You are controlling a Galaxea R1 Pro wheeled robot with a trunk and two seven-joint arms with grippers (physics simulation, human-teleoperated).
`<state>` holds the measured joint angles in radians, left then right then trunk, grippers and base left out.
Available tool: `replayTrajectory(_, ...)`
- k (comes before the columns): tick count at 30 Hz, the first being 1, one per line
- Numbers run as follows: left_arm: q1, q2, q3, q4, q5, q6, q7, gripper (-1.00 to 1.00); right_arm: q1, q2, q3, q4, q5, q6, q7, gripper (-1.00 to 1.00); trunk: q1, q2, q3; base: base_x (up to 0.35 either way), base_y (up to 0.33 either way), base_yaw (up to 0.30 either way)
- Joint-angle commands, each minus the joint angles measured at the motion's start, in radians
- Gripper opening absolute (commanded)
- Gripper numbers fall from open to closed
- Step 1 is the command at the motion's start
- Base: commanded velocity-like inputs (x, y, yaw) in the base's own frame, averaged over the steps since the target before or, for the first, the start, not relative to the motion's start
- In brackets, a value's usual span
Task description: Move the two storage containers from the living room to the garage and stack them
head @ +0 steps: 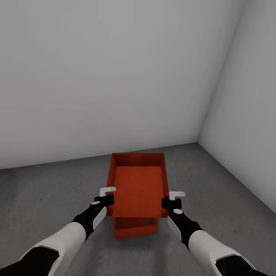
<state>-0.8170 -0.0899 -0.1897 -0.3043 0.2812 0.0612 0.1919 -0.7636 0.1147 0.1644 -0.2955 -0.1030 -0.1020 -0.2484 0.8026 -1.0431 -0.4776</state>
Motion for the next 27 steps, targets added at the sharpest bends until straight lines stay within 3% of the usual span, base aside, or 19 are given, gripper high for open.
replayTrajectory(1, 0.000, 0.047, -0.001, 0.030, 0.003, 0.006, 0.017, -1.00, -0.002, -0.001, -0.037, -0.004, 0.006, -0.007, -0.029, -1.00, 0.000, -0.001, -0.002, 0.000, 0.000, 0.000)
replayTrajectory(27, 0.001, 0.047, -0.002, 0.030, 0.003, 0.006, 0.017, -1.00, -0.002, -0.001, -0.036, -0.004, 0.007, -0.008, -0.029, -1.00, 0.000, -0.001, -0.044, 0.000, 0.000, 0.000)
